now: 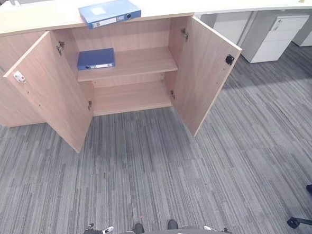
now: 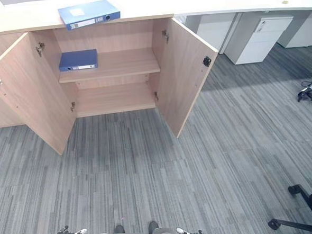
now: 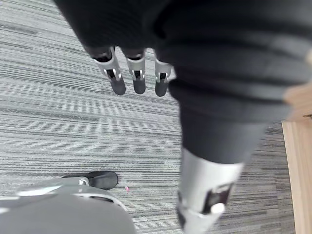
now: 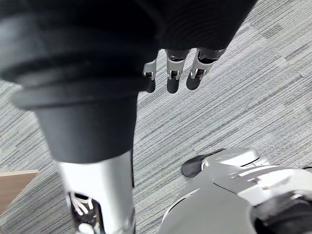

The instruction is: Walk over to the cabinet, pick up the folder, carry it to the office cabinet, place the folder inside the office cabinet, then close the office cabinet door

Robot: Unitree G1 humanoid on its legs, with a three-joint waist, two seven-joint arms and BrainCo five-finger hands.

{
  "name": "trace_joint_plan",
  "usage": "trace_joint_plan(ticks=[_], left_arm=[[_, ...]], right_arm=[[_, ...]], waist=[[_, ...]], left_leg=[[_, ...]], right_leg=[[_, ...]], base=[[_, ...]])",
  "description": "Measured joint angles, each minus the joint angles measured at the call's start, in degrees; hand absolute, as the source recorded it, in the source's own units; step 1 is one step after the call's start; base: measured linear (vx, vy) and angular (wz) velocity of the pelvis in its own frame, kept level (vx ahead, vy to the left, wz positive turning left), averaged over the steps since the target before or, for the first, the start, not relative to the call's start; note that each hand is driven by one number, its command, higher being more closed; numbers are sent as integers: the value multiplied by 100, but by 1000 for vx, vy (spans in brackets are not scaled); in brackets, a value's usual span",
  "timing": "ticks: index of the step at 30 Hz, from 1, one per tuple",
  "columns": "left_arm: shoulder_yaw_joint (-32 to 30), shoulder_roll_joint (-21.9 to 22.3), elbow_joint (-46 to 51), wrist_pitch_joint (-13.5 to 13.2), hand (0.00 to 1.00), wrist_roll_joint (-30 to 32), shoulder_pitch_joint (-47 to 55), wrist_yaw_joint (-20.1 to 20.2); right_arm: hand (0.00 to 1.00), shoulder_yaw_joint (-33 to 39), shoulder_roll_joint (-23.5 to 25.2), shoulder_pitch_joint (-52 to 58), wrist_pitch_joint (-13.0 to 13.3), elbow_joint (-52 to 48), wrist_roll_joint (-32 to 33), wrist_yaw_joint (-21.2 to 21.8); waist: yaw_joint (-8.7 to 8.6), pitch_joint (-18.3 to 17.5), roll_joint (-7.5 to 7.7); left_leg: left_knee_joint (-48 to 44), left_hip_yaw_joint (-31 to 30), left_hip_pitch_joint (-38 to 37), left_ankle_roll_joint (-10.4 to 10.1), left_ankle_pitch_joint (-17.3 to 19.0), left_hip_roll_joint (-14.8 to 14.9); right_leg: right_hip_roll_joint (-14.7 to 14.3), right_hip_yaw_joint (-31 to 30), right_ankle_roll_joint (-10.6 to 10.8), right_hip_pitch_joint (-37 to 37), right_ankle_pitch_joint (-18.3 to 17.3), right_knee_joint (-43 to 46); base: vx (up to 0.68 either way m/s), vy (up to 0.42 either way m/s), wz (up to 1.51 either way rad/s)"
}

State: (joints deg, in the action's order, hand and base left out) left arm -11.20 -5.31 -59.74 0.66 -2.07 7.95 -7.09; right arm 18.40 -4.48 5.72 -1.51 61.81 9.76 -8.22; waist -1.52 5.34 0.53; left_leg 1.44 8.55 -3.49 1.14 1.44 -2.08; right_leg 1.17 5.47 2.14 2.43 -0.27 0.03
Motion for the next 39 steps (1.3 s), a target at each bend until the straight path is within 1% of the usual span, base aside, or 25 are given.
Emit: trace_joint_plan(ticks=[4,10,12,22,27,31,35,37,38,39], left_arm=[[-7,22,0,-4,0,-7,-26,2],[-6,62,-1,-54,0,-4,-61,5],[-6,68,-2,-63,0,-4,-62,-2],[9,66,-1,-71,0,5,-69,-15],[29,35,-2,-71,0,14,-112,-12],[74,3,-2,-71,0,71,-158,-4],[227,-51,7,-72,0,115,-176,1],[236,-52,12,-72,0,115,-184,2],[240,-54,19,-73,0,115,-204,2],[263,-85,20,-74,0,117,-234,6]], right_arm=[[0,107,58,-130,0,7,-24,3],[0,144,103,-362,1,12,-116,3],[0,143,164,-435,2,11,-117,2],[0,83,236,-514,0,16,-143,0],[0,78,265,-591,-13,35,-345,0],[0,73,290,-616,-23,34,-348,1],[0,-16,288,-630,-25,23,-350,3],[0,-21,288,-648,-29,17,-351,4],[0,-21,287,-686,-37,5,-357,7],[0,-18,298,-718,-37,-20,-356,10]], waist=[[2,71,0],[5,100,16],[3,135,23],[9,167,33],[12,253,71],[64,298,98],[80,321,114],[84,332,111],[100,375,112],[84,437,130]], left_leg=[[158,5,-185,-39,-25,-7],[208,9,-195,-68,-47,-11],[299,9,-278,-117,-92,-15],[340,0,-273,-85,-112,-18],[343,21,-265,-85,-109,-18],[343,166,-258,-98,-68,-8],[340,316,-253,-56,2,-2],[308,408,-230,-38,63,3],[305,481,-212,-40,131,5],[208,513,-178,22,208,-3]], right_leg=[[-10,12,26,173,15,-135],[-10,26,40,179,16,-165],[-10,39,46,231,16,-179],[-11,107,27,280,45,-279],[-18,100,22,300,69,-348],[-35,-28,19,282,109,-423],[-47,-180,24,231,111,-437],[-48,-259,56,123,51,-325],[-46,-334,75,-53,-96,-47],[-13,-351,107,-265,-336,407]], base=[[23,-1,0],[0,0,0],[-34,-21,2],[-34,-17,2],[0,0,0],[-17,-17,-14],[-9,-12,-21],[6,0,-26],[44,27,-24],[53,32,-19]])
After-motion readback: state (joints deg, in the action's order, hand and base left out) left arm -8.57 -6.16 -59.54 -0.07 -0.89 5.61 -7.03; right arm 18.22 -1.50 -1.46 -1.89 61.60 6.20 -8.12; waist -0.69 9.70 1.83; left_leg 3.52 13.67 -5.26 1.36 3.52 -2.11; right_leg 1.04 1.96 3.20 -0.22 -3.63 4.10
